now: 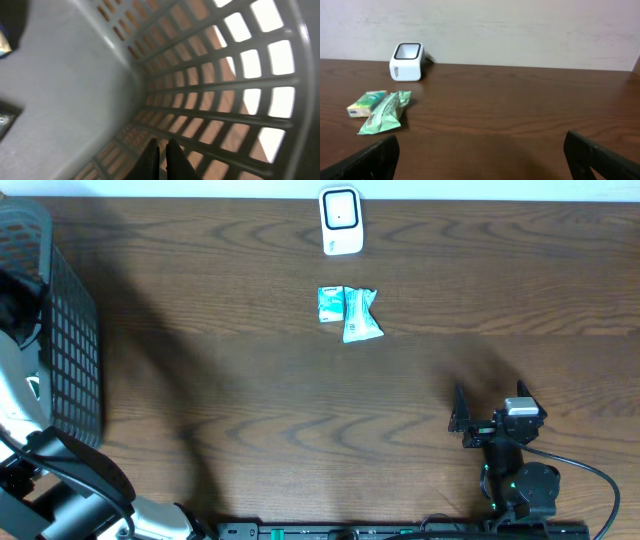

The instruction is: Scan the item barcode

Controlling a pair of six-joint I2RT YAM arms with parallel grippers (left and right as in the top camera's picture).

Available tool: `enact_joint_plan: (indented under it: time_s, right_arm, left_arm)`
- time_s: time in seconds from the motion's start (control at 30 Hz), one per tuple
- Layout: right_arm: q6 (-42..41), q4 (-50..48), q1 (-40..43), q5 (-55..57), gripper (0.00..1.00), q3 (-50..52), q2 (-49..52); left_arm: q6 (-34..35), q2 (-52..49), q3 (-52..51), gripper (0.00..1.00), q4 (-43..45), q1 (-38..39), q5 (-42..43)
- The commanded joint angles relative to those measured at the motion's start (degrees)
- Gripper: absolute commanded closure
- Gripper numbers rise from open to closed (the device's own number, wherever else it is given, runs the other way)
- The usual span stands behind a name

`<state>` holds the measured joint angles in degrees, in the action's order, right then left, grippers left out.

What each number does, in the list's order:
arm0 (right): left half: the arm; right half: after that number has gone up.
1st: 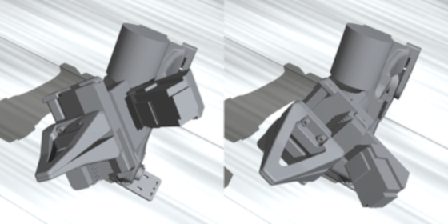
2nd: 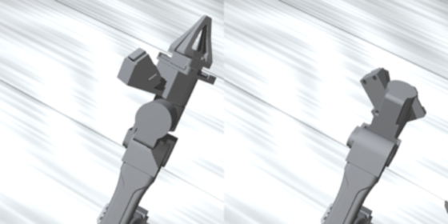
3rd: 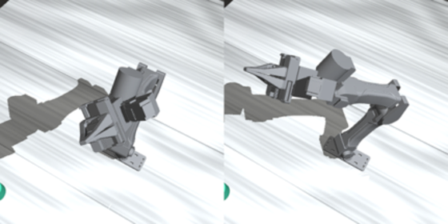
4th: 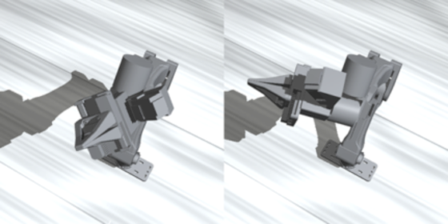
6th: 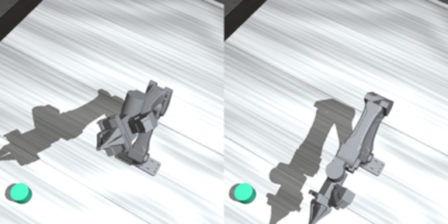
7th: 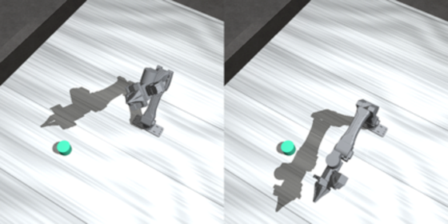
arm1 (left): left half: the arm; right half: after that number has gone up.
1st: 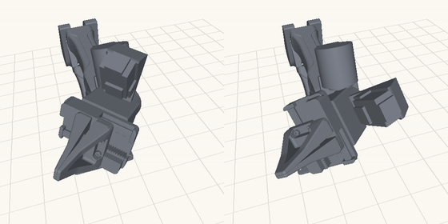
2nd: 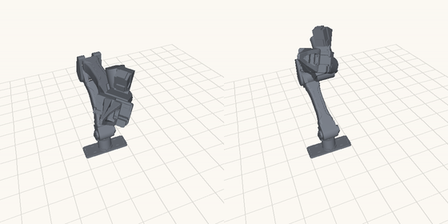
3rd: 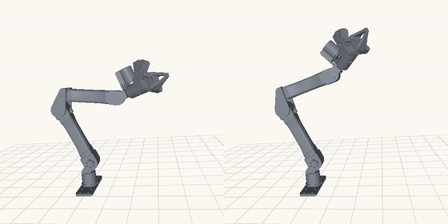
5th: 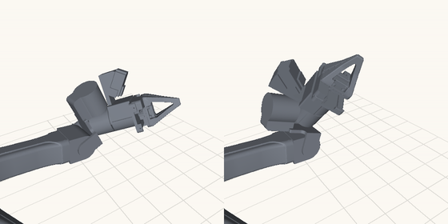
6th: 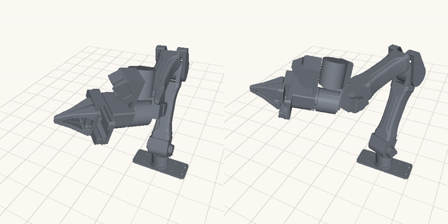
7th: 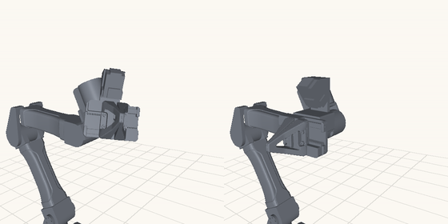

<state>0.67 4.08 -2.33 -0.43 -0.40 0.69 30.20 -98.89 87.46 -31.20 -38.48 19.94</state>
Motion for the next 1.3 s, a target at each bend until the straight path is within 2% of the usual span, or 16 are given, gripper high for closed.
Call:
enact_joint_plan:
  time_s: [0.0, 0.23, 0.43, 0.63, 0.8, 1.03, 1.27]
  right_arm:
    - [-0.4, 0.3, -0.3, 0.1, 0.01, 0.1, -0.3]
    - [-0.4, 0.3, -0.3, 0.1, 0.01, 0.1, -0.3]
    - [-0.4, 0.3, -0.3, 0.1, 0.01, 0.1, -0.3]
    - [-0.4, 0.2, -0.3, 0.1, 0.01, 0.1, -0.3]
    - [-0.4, 0.3, -0.3, 0.1, 0.01, 0.1, -0.3]
    - [-0.4, 0.3, -0.3, 0.1, 0.01, 0.1, -0.3]
    - [-0.4, 0.3, -0.3, 0.1, 0.01, 0.1, -0.3]
  left_arm:
    - [-2.4, 1.3, 1.0, 0.92, 0.0, 0.5, 11.6]
    - [-3.6, 1.3, 1.0, 0.93, -1.5, 0.6, 26.3]
    - [-3.5, 1.3, 1.0, 0.93, -2.0, 0.6, 31.2]
    - [-3.3, 1.3, 1.0, 0.93, -2.3, 2.1, 40.1]
    - [-3.4, 1.3, 1.0, 0.93, -1.1, 7.3, 39.1]
    - [-3.3, 1.3, 1.0, 0.92, 1.0, 14.1, 30.4]
    - [-1.4, 2.1, 1.6, 0.92, 5.2, 13.2, 19.0]
